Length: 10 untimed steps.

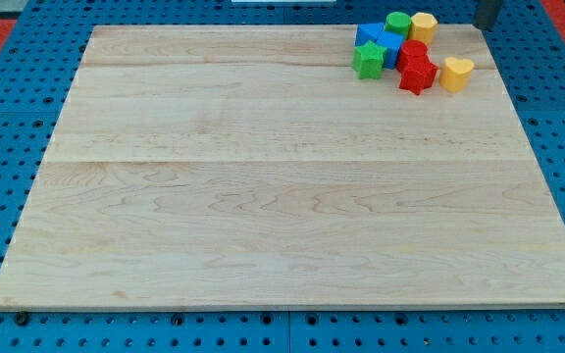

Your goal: Push the yellow hexagon along with the blue triangle to the left of the green star

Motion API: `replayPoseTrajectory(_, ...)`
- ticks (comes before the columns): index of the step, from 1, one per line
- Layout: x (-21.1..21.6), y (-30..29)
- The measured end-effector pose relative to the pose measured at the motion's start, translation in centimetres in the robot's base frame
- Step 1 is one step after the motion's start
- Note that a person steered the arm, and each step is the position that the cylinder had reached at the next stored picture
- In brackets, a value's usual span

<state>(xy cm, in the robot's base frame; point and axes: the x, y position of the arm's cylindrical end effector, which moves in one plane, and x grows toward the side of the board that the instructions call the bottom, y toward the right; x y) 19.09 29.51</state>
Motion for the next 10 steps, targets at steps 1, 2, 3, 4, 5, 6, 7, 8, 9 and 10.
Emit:
replayPoseTrajectory(1,0.1,-2.9)
replayPoseTrajectory(2,0.1,-7.8)
replayPoseTrajectory(3,1.3,-11.6)
replayPoseTrajectory(4,4.1,-12.3)
replayPoseTrajectory(5,3.4,-10.1)
replayPoseTrajectory(6,0.1,-6.6)
replayPoseTrajectory(7,0.0,-7.0)
replayPoseTrajectory(8,0.0,-7.0)
replayPoseTrajectory(9,0.1,-9.1)
replayPoseTrajectory(10,0.1,-14.4)
